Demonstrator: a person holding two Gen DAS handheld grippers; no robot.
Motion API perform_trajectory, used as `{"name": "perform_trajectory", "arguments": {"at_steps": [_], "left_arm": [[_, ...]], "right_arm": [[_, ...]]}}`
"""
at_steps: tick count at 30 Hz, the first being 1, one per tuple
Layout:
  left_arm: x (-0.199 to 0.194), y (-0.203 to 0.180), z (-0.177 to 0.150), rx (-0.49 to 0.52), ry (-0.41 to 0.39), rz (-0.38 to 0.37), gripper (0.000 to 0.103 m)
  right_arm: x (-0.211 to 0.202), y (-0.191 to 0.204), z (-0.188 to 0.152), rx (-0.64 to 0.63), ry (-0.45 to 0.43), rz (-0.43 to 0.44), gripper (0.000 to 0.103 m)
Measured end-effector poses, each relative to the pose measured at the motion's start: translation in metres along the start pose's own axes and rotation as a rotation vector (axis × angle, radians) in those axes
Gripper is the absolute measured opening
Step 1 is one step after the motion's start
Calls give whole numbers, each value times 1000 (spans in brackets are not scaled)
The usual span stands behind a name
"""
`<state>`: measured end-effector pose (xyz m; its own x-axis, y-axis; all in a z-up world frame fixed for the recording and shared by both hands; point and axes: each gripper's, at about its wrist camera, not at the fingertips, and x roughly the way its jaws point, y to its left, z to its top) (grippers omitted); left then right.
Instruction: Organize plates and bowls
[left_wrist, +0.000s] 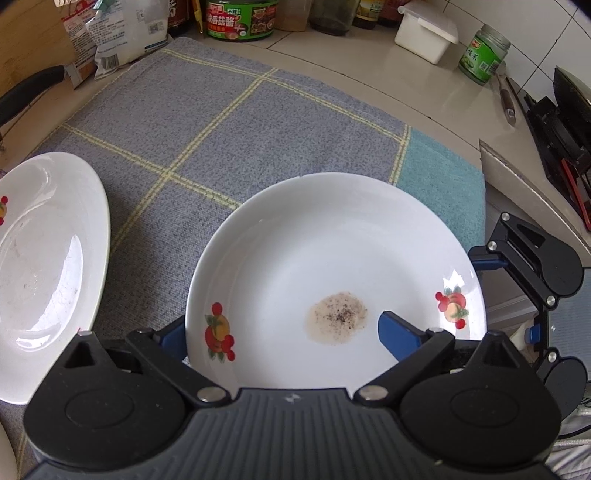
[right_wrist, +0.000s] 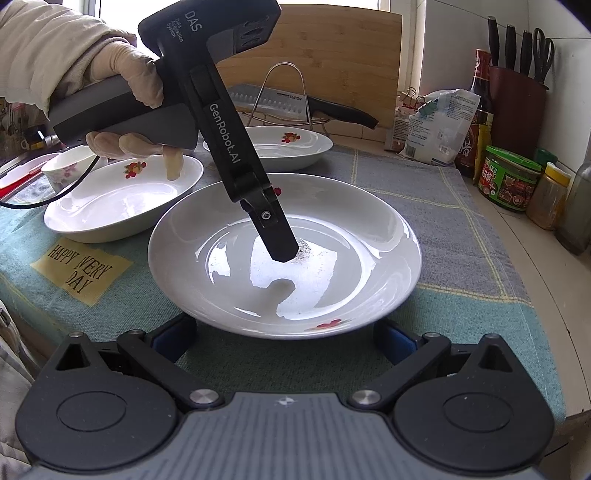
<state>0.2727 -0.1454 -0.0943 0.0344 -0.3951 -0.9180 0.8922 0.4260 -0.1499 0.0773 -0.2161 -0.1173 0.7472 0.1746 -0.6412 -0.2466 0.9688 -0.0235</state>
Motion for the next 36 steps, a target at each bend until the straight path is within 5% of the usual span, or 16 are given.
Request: {"name": "perform_trajectory", "arguments": {"at_steps": [36], "left_arm": [[1,14,12,6,33,-85,95]], "right_arm": [[12,-4,18,-49,72,22,103]]}}
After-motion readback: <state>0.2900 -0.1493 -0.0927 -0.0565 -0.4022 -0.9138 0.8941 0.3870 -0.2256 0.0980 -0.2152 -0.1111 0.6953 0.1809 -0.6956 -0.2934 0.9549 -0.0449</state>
